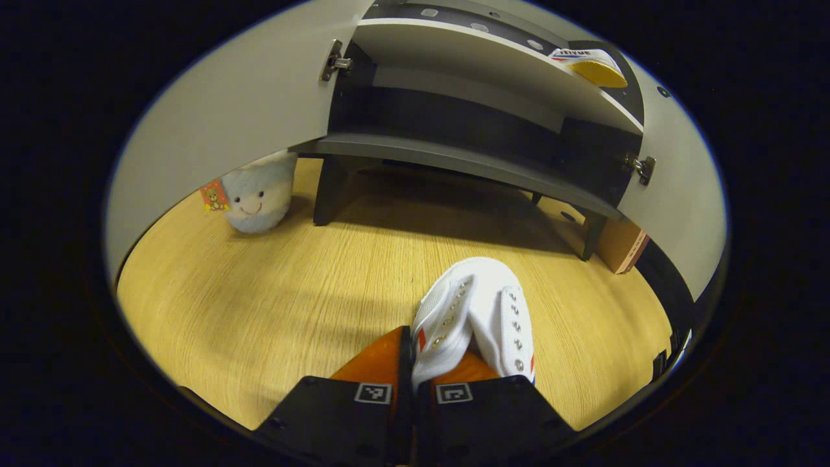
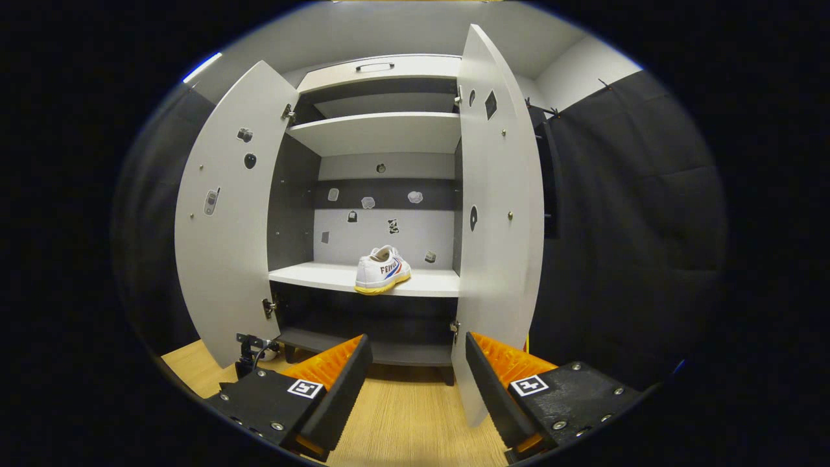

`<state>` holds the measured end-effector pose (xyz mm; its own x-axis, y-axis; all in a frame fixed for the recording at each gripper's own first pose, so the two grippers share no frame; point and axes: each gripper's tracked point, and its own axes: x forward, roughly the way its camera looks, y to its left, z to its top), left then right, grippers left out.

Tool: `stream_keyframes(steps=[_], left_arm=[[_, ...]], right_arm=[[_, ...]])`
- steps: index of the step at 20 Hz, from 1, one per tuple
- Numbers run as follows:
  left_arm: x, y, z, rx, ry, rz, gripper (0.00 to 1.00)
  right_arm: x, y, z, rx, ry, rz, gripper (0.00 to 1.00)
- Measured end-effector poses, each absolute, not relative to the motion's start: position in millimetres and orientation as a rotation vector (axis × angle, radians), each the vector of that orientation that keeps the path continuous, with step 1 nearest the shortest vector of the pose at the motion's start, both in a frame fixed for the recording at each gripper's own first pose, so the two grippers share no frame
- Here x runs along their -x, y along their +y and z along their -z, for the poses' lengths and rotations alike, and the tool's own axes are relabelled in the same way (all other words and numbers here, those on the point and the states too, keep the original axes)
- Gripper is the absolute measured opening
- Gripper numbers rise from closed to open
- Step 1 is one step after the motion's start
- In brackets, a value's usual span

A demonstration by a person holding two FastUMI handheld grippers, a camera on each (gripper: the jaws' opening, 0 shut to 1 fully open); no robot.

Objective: Grab one shoe with the right hand and put it into the shoe cabinet, grab the other shoe with the left hand and put it into the shoe cabinet; then close the right door with the right hand and the left door with the left hand.

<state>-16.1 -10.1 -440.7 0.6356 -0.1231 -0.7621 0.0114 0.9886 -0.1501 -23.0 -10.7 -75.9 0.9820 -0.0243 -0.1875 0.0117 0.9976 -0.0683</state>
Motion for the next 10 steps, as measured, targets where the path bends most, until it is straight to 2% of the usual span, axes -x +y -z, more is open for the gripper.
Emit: stream_keyframes(steps=[3, 7, 10], left_arm=[[20.9, -1.7, 385.2, 0.096, 0.81, 0.035, 0.11], [18.3, -7.1, 260.3, 0.162, 0.686, -0.023, 0.1], [-11.1, -6.0, 165.5, 0.149, 0.56, -0.058, 0.1]], right_arm=[[19.4, -8.7, 75.6, 0.059, 0.182, 0.006, 0.89], [15.8, -8.3, 73.8, 0.044, 0.165, -0.004, 0.89], [14.8, -7.0, 72.0, 0.031, 0.154, -0.011, 0.89]])
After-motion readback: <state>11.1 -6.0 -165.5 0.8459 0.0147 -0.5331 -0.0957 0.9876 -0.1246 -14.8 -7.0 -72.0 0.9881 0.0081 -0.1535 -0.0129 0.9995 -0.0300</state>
